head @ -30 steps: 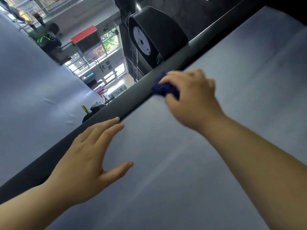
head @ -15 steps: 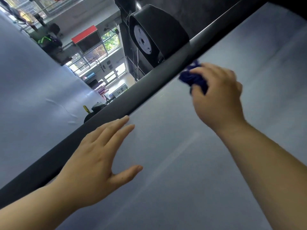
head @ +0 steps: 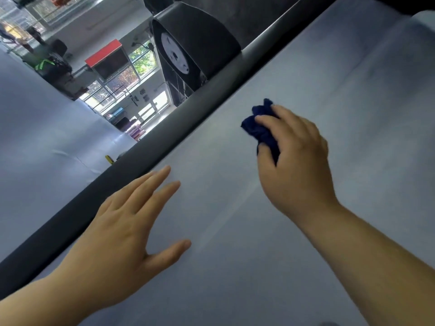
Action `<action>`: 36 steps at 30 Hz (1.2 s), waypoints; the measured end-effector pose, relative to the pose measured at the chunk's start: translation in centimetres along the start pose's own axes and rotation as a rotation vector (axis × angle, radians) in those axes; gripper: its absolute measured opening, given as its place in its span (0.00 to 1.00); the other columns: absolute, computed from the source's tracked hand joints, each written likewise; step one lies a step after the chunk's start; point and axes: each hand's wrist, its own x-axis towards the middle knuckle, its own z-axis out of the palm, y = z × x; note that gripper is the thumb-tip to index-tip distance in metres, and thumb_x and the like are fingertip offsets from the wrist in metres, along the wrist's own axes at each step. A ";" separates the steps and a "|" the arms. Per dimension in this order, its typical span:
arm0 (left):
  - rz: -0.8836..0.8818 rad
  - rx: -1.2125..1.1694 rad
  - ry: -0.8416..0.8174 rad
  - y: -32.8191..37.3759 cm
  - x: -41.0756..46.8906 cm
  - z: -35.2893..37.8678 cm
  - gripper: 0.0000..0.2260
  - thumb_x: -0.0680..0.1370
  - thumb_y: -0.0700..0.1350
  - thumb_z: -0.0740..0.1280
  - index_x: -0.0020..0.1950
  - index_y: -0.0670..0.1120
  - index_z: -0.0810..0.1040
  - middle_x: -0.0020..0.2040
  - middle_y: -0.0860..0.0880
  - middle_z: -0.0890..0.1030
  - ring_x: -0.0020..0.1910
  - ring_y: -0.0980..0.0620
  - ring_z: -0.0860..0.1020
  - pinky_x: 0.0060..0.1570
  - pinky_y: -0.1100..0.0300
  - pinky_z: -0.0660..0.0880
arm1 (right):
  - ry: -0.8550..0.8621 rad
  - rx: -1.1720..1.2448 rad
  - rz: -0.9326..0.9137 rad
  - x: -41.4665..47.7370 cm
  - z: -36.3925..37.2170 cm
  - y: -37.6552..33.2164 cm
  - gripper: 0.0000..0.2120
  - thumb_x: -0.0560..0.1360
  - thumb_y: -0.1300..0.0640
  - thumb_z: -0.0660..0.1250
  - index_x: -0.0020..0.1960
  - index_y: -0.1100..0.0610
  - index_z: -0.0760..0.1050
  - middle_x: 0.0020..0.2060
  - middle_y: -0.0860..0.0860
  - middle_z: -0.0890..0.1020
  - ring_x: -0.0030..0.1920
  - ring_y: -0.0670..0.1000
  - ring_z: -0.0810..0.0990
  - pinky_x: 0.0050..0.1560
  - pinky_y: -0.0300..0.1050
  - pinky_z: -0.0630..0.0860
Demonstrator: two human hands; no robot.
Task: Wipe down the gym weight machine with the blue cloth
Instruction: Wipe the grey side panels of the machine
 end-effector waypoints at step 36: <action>-0.002 -0.100 -0.008 1.4 0.0 0.8 0.34 0.74 0.70 0.56 0.77 0.58 0.59 0.80 0.56 0.55 0.79 0.47 0.50 0.72 0.45 0.49 | 0.147 -0.104 0.154 -3.1 -1.4 1.5 0.19 0.76 0.57 0.64 0.66 0.48 0.77 0.69 0.48 0.74 0.70 0.54 0.68 0.66 0.60 0.66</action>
